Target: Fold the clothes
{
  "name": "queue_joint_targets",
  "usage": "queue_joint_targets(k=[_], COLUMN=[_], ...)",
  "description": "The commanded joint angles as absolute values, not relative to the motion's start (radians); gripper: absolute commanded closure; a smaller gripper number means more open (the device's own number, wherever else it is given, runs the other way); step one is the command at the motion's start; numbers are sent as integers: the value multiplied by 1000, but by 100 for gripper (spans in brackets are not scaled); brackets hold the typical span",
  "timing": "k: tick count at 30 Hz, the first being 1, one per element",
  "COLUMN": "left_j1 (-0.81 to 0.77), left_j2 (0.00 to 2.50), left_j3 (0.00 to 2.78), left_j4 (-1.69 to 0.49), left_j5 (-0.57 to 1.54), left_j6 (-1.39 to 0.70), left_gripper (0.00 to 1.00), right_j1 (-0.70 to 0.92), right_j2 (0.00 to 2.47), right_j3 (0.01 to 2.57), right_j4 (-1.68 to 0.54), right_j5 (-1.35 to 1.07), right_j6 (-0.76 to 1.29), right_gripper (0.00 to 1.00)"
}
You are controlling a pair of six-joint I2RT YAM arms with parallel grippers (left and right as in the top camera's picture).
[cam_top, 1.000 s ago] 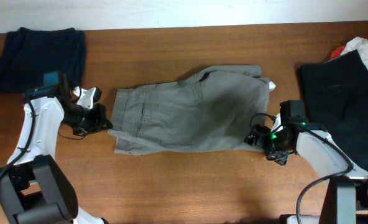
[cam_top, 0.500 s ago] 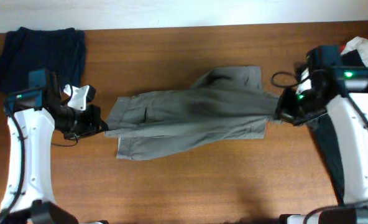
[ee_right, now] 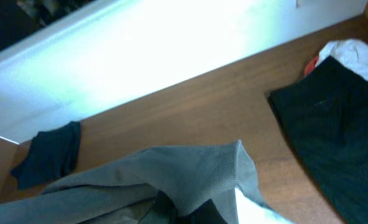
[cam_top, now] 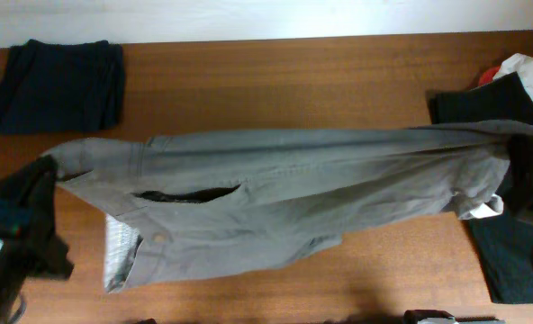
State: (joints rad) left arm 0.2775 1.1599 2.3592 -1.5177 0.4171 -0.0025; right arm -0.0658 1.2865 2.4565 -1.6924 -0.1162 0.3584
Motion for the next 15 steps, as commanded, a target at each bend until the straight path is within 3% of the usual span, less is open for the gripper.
queue_joint_targets(k=[1,5,7,10,13,14,15], left_j1=[287,287,287,306,382,394,398], left_j2=[1180,1375,1589,1890,2104,2136,2162], left_j3=[2473,2443,2441,2441,2441,2441,2441], left_j4=[-1488,-1499,-1480,-1478,-1434,-1402,-1376], left_j5=[380,359,207,-75,-186,-187,-180], left_j6=[-53,-52,-53,-63,-91,-91,-90], left_gripper=[100,100,100,100,100,99,61], right_j1=[-73,-72,-68,94,256,265,266], right_j2=[1305,1460,1639,1898,2141,2178,2202], right_j3=[2542,2543,2542,2541,2541,2541,2541], right_j4=[-1678,-1629,-1542,-1398,-1212,-1173,-1153], right_j5=[-66,-84,-247,-309,-268,-220,-164], right_j6=[357,374,374,380,427,427,427], right_gripper=[96,96,96,96,96,88,61])
